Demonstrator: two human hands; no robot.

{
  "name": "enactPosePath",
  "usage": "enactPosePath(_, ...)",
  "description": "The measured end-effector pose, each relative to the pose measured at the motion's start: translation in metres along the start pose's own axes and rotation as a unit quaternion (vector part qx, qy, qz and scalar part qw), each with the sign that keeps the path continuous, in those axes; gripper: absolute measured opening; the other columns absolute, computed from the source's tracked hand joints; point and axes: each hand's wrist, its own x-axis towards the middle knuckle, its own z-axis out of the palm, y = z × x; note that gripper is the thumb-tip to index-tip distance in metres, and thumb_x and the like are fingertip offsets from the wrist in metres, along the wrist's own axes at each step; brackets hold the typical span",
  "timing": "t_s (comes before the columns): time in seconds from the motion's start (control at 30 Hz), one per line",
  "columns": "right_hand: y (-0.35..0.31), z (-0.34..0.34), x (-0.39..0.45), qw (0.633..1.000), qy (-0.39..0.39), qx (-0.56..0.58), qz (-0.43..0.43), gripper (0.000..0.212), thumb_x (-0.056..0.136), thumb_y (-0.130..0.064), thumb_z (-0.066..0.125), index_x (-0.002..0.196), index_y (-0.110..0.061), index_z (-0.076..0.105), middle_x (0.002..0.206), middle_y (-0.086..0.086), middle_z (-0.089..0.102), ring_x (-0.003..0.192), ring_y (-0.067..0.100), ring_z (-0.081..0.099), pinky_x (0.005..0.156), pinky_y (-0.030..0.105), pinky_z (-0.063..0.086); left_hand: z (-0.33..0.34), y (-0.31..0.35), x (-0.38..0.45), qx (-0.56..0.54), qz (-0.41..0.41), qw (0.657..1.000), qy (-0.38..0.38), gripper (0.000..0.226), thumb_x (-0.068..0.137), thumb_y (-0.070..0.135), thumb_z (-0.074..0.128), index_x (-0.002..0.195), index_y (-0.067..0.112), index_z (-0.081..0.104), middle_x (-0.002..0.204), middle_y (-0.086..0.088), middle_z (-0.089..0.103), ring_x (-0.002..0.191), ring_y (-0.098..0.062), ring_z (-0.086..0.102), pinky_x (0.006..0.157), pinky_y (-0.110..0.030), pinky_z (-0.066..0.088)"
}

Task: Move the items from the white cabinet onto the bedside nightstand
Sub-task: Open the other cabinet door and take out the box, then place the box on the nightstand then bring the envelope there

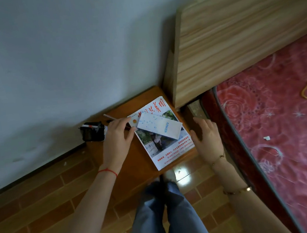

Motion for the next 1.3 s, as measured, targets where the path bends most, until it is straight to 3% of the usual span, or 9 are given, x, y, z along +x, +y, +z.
enactPosePath(0.07,-0.010,-0.029,-0.018,0.999,0.016,-0.012,-0.025,0.037,0.088,-0.015,0.058,0.124,-0.008,0.058,0.115,0.010,0.061,0.107,0.029,0.052,0.095,0.040,0.044,-0.032,0.022,-0.017,0.014,0.036,0.999,0.008,0.040,0.094,0.022,0.062,0.132,0.010,0.060,0.128,-0.009,0.062,0.125,-0.022,0.054,0.097,-0.024,0.042)
enactPosePath(0.17,-0.020,-0.066,-0.044,0.998,0.012,-0.038,-0.057,0.044,0.090,-0.034,0.041,0.124,-0.013,0.059,0.115,0.004,0.062,0.108,0.026,0.054,0.097,0.034,0.039,-0.071,0.049,-0.043,0.033,0.077,0.996,0.017,0.039,0.093,0.021,0.063,0.131,0.010,0.061,0.129,-0.007,0.063,0.123,-0.020,0.056,0.100,-0.027,0.042)
enactPosePath(0.23,-0.026,-0.087,-0.063,0.997,0.027,-0.033,-0.065,0.047,0.091,-0.037,0.037,0.125,-0.014,0.058,0.118,0.003,0.062,0.110,0.024,0.053,0.098,0.033,0.039,-0.090,0.063,-0.062,0.033,0.090,0.995,0.023,0.039,0.093,0.021,0.064,0.130,0.010,0.061,0.128,-0.006,0.063,0.122,-0.020,0.056,0.102,-0.029,0.043)
enactPosePath(0.43,-0.041,-0.135,-0.110,0.992,0.094,0.000,-0.082,0.034,0.090,-0.013,0.060,0.124,-0.011,0.058,0.117,0.007,0.061,0.111,0.025,0.054,0.098,0.033,0.040,-0.124,0.090,-0.111,0.027,0.106,0.993,0.034,0.040,0.093,0.026,0.063,0.131,0.013,0.060,0.129,-0.004,0.062,0.122,-0.018,0.056,0.102,-0.038,0.050)
enactPosePath(0.6,-0.046,-0.162,-0.141,0.988,0.123,0.018,-0.086,0.034,0.089,-0.009,0.062,0.123,-0.014,0.058,0.114,0.003,0.061,0.109,0.018,0.051,0.094,0.017,0.032,-0.139,0.116,-0.134,0.034,0.138,0.988,0.053,0.039,0.091,0.023,0.067,0.128,0.012,0.062,0.126,-0.006,0.065,0.117,-0.021,0.061,0.098,-0.039,0.053)
enactPosePath(0.7,-0.047,-0.174,-0.161,0.986,0.140,0.025,-0.084,0.034,0.088,-0.008,0.062,0.122,-0.015,0.059,0.113,0.002,0.062,0.109,0.015,0.051,0.094,0.016,0.031,-0.145,0.132,-0.140,0.030,0.161,0.985,0.060,0.040,0.088,0.020,0.070,0.127,0.011,0.064,0.122,-0.007,0.067,0.113,-0.022,0.063,0.093,-0.036,0.054)
enactPosePath(0.93,-0.044,-0.181,-0.217,0.985,0.170,0.004,-0.014,0.033,0.092,-0.017,0.060,0.125,-0.014,0.057,0.115,0.001,0.060,0.109,0.018,0.052,0.096,0.030,0.043,-0.144,0.153,-0.153,0.017,0.204,0.979,0.013,0.040,0.090,0.023,0.068,0.129,0.012,0.062,0.125,-0.007,0.065,0.117,-0.020,0.060,0.081,-0.024,0.052)
enactPosePath(1.07,-0.052,-0.175,-0.258,0.976,0.211,-0.008,0.050,0.033,0.092,-0.019,0.059,0.124,-0.013,0.057,0.114,0.002,0.060,0.109,0.018,0.052,0.095,0.034,0.046,-0.141,0.156,-0.153,0.013,0.274,0.961,-0.036,0.041,0.089,0.022,0.070,0.128,0.011,0.063,0.124,-0.010,0.066,0.117,-0.024,0.060,0.080,-0.035,0.059)
enactPosePath(1.3,-0.099,-0.139,-0.353,0.931,0.318,-0.007,0.179,0.034,0.090,-0.013,0.062,0.123,-0.010,0.058,0.114,0.003,0.062,0.111,0.017,0.052,0.098,0.027,0.043,-0.158,0.153,-0.168,0.019,0.408,0.905,-0.116,0.042,0.090,0.023,0.070,0.129,0.014,0.062,0.125,-0.008,0.066,0.117,-0.023,0.060,0.089,-0.040,0.055)
